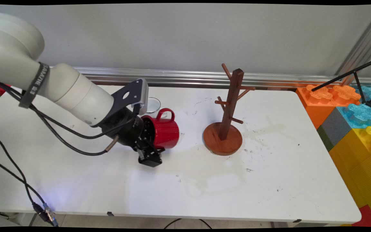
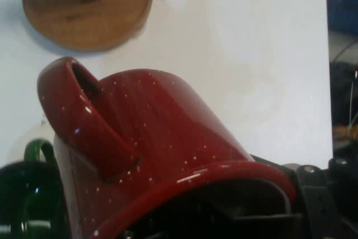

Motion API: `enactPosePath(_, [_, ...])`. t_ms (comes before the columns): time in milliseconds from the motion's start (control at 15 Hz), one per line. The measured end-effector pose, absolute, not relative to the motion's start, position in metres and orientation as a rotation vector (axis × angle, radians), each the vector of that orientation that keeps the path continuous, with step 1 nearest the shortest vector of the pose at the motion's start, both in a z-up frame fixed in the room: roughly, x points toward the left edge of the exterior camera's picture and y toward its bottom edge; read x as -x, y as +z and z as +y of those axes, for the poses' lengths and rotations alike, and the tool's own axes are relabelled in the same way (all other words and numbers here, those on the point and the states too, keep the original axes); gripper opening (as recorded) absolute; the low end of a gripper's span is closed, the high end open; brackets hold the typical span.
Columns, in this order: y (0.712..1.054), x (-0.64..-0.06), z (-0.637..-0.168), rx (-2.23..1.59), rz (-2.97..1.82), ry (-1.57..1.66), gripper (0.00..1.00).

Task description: Place the picked object on the table

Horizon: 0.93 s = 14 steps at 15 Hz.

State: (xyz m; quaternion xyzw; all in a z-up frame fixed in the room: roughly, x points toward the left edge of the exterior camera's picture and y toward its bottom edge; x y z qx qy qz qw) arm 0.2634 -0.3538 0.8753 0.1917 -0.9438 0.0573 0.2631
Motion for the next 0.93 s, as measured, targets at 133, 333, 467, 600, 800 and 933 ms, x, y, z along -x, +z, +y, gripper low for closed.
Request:
enactPosePath(133, [0.878, -0.265, -0.356, -0.516, -2.605, 0.144, 0.0])
enactPosePath(333, [0.881, -0.266, -0.36, -0.516, -2.677, 0.12, 0.0])
enactPosePath(467, [0.882, -0.265, -0.361, -0.519, -2.724, 0.102, 0.0])
enactPosePath(600, [0.883, -0.262, -0.362, -0.526, -2.756, 0.081, 0.0])
enactPosePath(800, [0.882, -0.257, -0.363, -0.54, -2.806, 0.043, 0.0])
enactPosePath(933, [0.88, -0.254, -0.364, -0.556, -2.846, 0.014, 0.0])
